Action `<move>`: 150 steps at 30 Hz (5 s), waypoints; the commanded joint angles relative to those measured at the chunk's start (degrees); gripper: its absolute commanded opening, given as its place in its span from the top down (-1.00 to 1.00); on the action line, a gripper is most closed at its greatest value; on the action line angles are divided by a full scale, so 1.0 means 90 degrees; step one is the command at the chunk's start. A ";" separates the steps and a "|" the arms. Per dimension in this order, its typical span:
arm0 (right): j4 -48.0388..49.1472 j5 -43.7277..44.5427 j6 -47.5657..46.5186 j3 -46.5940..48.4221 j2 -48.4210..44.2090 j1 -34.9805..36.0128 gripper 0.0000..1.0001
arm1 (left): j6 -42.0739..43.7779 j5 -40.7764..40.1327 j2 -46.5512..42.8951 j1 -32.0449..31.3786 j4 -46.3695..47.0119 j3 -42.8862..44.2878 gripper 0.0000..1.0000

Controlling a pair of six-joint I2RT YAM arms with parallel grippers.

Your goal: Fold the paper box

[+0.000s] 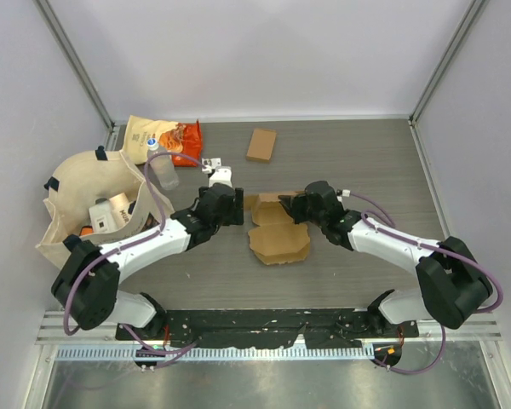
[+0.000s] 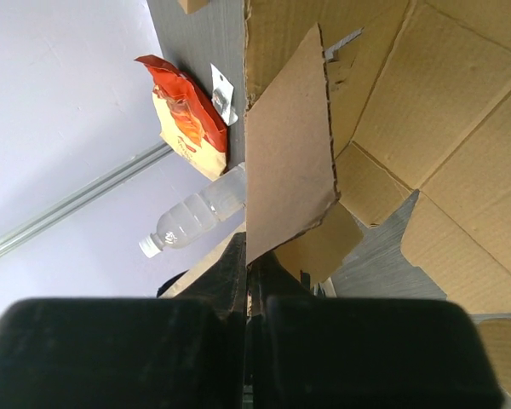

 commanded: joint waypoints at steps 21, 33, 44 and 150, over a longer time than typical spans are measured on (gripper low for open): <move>-0.0527 0.0560 -0.0746 0.0319 0.0360 0.0279 0.98 | -0.1132 0.2955 0.1018 0.0197 -0.0165 0.1337 0.95; -0.0517 0.0736 -0.0970 0.0162 0.0311 0.0357 0.98 | -0.0841 0.2102 0.1224 0.0246 -0.0914 0.1921 0.90; -0.0497 0.0893 -0.1274 0.0123 0.0350 0.0386 0.98 | -0.1065 0.3268 0.1370 0.0744 -0.1492 0.2470 0.86; 0.1534 -0.1002 -0.1508 0.0699 0.1190 -0.0678 0.98 | -0.0899 0.0149 -0.0681 0.0090 0.0032 0.0341 -0.28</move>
